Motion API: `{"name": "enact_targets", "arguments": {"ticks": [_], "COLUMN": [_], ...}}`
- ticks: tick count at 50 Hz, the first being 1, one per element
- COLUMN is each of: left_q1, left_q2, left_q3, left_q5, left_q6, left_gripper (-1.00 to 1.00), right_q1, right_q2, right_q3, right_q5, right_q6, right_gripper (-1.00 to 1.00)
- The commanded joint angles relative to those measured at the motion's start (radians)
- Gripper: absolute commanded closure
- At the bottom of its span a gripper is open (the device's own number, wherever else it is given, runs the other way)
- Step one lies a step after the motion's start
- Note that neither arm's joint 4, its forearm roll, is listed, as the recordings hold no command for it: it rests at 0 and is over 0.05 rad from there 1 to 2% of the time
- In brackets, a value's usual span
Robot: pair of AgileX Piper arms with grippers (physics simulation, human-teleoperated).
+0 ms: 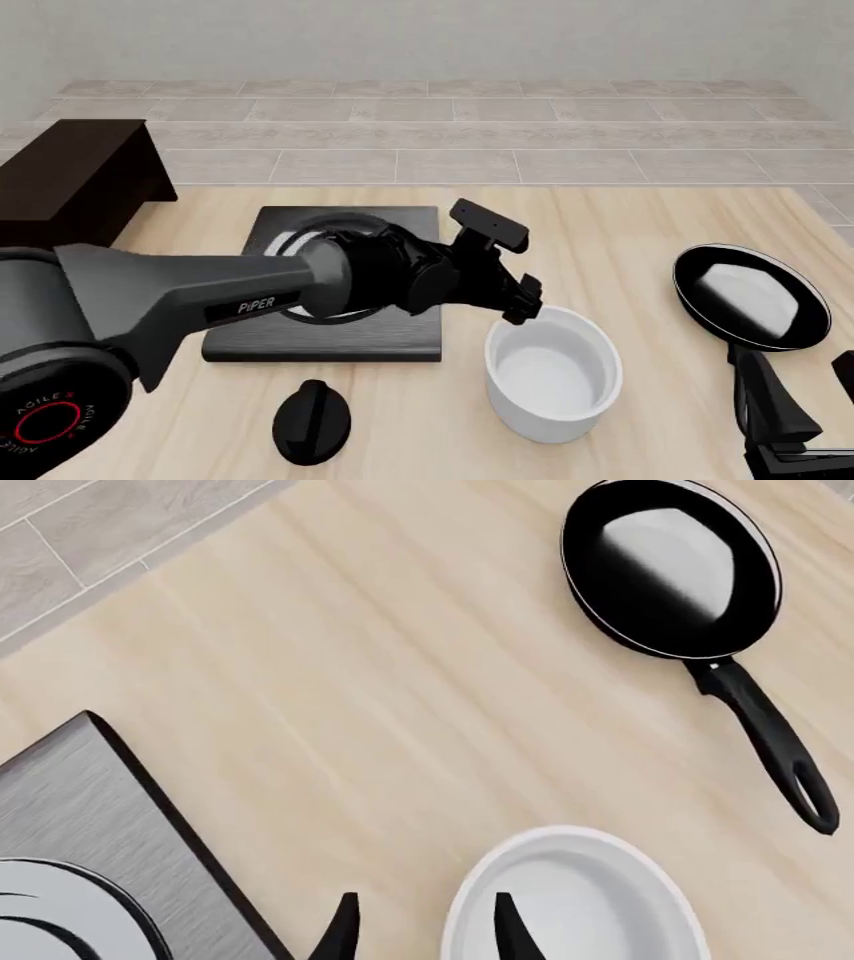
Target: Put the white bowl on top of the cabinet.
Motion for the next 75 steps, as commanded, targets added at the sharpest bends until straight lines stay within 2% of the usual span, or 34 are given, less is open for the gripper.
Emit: {"name": "enact_targets", "arguments": {"ticks": [1, 20, 33, 59, 63, 65, 66, 68, 75], "left_q1": [0.002, 0.015, -0.009, -0.005, -0.018, -0.048, -0.029, -0.063, -0.054], "left_q2": [0.035, 0.079, 0.109, 0.213, 0.229, 0.244, 0.243, 0.242, 0.224], "left_q3": [-0.017, -0.026, -0.021, -0.078, -0.075, -0.058, -0.066, -0.039, -0.038], "left_q5": [-0.001, -0.004, -0.006, 0.007, 0.008, 0.011, 0.007, 0.003, 0.013], "left_q6": [-0.001, 0.015, 0.02, 0.031, 0.028, -0.01, 0.014, -0.022, -0.011], "left_gripper": [-1.0, -1.0, -1.0, -1.0, -1.0, -1.0, 1.0, 1.0, 1.0], "right_q1": [0.0, 0.0, 0.0, 0.0, 0.0, 0.0, 0.0, 0.0, 0.0], "right_q2": [0.0, 0.0, 0.0, 0.0, 0.0, 0.0, 0.0, 0.0, 0.0], "right_q3": [0.0, 0.0, 0.0, 0.0, 0.0, 0.0, 0.0, 0.0, 0.0], "right_q5": [0.0, 0.0, 0.0, 0.0, 0.0, 0.0, 0.0, 0.0, 0.0], "right_q6": [0.001, 0.0, 0.0, 0.0, 0.0, 0.0, 0.0, 0.0, 0.0], "right_gripper": [-1.0, -1.0, -1.0, -1.0, -1.0, -1.0, -1.0, -1.0, -1.0]}}
